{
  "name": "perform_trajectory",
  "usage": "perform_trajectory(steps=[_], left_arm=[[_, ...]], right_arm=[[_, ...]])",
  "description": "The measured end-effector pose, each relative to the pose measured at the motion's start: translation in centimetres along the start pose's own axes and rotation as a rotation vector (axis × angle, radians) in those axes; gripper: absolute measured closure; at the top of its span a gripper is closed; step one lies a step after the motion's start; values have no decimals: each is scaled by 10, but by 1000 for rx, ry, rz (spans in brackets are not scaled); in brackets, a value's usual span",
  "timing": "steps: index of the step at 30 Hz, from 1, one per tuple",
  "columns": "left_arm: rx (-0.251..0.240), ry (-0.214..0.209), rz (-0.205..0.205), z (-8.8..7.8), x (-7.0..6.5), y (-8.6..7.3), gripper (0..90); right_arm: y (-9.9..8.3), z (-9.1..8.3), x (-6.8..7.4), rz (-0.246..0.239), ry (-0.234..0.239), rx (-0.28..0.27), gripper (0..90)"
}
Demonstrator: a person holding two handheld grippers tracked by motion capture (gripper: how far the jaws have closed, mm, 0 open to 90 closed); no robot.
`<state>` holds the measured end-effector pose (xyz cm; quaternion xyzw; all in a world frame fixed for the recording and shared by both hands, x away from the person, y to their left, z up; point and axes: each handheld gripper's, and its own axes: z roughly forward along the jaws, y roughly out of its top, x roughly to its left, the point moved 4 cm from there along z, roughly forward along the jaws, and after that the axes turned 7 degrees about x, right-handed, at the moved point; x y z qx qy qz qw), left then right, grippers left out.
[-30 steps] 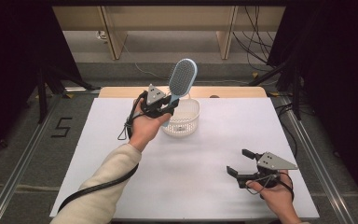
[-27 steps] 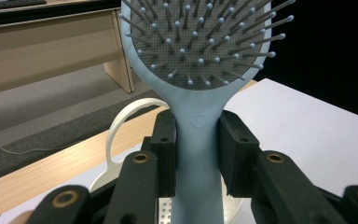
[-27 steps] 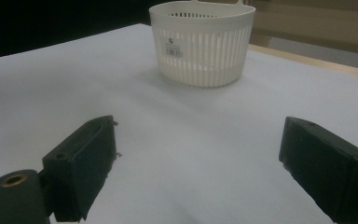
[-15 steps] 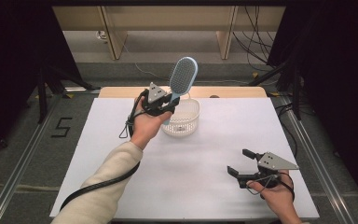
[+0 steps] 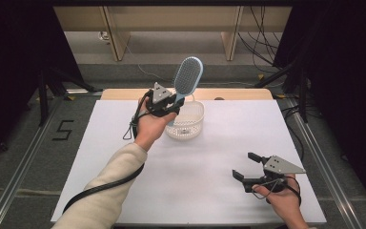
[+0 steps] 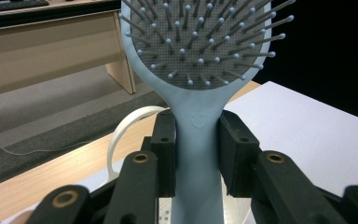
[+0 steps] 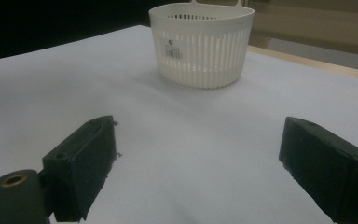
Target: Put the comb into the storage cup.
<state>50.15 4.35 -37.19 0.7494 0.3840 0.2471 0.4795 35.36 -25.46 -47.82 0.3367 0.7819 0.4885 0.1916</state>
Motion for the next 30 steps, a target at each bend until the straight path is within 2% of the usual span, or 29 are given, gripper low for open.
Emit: perform_trajectory(steps=[13,30], left_arm=[[11,1,-22,5,4,-1,695],[8,1,-7,9,1,3,695]], right_arm=[[0,0,0,-1,1,0,119],[0,0,0,-1,2,0,119]])
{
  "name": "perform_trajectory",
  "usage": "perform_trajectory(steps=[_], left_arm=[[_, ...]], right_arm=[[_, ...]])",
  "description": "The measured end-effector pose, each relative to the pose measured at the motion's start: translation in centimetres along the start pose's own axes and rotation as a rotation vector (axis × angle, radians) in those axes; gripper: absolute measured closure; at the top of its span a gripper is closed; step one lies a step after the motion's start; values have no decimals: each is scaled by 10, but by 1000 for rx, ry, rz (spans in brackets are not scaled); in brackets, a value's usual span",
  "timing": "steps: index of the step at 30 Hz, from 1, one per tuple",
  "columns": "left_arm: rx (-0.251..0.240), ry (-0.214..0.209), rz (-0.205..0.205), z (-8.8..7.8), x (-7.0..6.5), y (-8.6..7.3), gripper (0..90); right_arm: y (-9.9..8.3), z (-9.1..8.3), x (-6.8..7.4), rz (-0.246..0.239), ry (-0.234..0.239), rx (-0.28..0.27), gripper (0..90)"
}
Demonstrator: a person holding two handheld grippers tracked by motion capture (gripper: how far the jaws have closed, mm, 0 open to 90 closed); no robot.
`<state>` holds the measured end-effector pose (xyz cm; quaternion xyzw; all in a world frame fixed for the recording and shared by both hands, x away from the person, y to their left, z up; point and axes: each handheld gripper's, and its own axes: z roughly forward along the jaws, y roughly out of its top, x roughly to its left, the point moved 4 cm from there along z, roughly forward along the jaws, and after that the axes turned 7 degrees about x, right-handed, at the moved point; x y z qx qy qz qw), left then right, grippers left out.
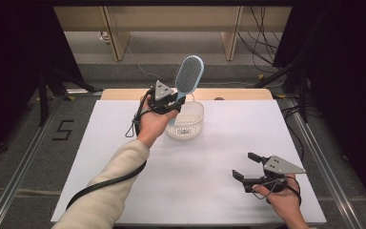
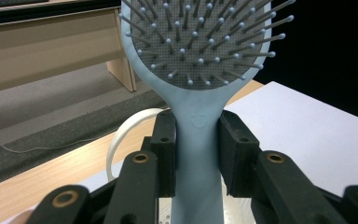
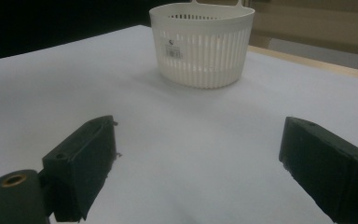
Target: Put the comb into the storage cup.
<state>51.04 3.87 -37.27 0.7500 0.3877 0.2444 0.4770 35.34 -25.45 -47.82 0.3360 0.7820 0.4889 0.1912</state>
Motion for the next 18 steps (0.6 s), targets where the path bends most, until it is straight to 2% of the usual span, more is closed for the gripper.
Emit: perform_trajectory(steps=[18], left_arm=[[7,-2,-3,6,-1,1,695]], right_arm=[[0,0,0,-1,2,0,117]])
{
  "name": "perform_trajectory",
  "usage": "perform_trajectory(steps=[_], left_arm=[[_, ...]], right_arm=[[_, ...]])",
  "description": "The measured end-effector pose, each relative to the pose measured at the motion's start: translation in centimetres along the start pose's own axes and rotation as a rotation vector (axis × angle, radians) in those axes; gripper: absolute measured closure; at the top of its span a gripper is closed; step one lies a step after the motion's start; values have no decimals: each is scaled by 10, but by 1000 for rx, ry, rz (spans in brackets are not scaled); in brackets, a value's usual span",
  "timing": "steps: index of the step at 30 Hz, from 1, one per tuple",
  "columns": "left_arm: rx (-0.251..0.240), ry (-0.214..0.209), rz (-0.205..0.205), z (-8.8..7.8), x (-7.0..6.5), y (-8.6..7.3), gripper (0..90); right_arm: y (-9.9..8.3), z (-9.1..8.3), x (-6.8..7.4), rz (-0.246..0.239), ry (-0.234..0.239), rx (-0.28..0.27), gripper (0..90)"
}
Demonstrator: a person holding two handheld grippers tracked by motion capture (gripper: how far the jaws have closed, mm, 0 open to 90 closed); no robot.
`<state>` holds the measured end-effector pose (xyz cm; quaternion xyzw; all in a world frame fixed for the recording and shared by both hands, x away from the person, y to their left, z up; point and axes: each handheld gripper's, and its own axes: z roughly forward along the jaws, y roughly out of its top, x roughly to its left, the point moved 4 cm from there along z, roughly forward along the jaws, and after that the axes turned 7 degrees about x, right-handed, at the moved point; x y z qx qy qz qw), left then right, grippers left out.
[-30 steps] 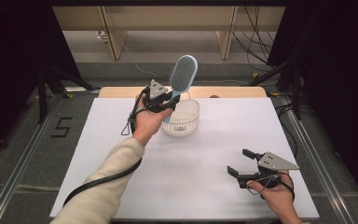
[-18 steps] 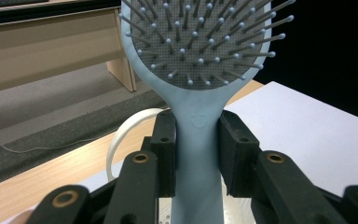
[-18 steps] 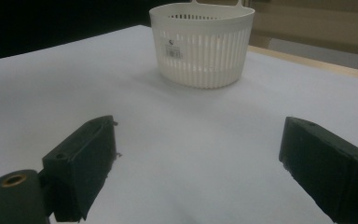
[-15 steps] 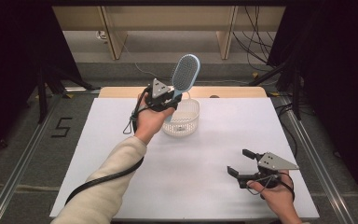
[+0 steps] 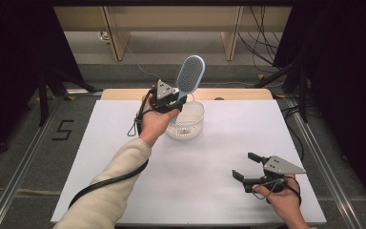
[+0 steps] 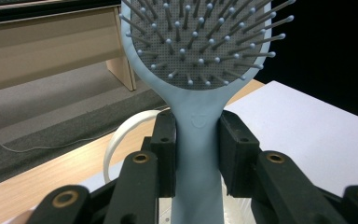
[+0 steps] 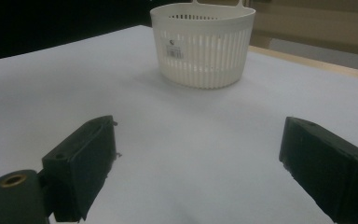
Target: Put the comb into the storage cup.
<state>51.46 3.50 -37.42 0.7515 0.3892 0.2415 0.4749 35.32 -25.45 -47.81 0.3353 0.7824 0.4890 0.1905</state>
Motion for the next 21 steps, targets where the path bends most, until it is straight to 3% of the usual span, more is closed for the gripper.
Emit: perform_trajectory(steps=[21], left_arm=[[11,1,-1,6,3,0,695]], right_arm=[[0,0,0,2,1,0,117]])
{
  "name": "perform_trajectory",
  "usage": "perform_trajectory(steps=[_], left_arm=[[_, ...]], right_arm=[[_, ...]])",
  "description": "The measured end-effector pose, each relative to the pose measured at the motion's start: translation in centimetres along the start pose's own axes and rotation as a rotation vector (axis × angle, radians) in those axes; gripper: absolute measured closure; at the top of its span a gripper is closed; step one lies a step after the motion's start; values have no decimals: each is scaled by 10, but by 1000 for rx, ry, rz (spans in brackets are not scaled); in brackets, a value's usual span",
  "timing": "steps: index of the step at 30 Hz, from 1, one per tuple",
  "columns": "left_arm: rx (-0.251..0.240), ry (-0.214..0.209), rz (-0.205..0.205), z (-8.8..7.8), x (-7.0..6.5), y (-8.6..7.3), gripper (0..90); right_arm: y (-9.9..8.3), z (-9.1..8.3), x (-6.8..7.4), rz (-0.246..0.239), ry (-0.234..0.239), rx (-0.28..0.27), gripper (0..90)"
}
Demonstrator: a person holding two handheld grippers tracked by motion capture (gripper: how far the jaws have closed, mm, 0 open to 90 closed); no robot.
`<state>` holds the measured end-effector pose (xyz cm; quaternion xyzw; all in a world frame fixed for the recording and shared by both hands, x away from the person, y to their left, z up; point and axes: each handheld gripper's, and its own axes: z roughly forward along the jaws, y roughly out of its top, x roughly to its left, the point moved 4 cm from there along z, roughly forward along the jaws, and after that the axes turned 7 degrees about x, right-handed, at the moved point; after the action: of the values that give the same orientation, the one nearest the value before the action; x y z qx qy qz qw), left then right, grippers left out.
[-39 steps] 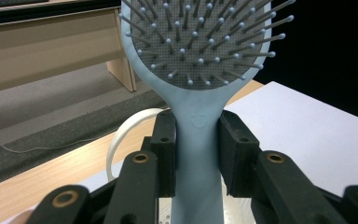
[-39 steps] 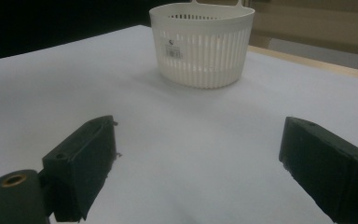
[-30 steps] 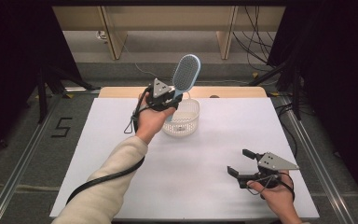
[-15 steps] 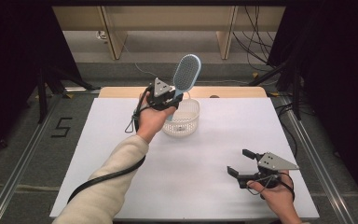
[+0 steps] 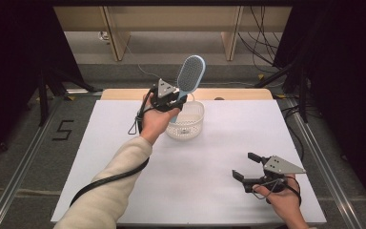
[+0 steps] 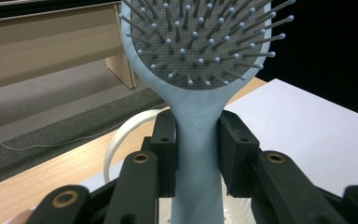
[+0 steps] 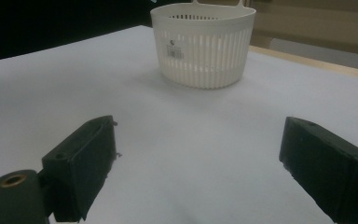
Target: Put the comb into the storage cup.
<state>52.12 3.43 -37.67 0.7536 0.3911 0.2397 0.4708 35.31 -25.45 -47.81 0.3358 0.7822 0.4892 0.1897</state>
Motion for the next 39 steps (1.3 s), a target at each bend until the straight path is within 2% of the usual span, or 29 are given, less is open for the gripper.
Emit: perform_trajectory(steps=[22,39], left_arm=[[15,6,1,10,3,2,695],[8,4,8,13,4,4,695]], right_arm=[[0,0,0,1,2,-2,117],[0,0,0,2,5,-3,116]])
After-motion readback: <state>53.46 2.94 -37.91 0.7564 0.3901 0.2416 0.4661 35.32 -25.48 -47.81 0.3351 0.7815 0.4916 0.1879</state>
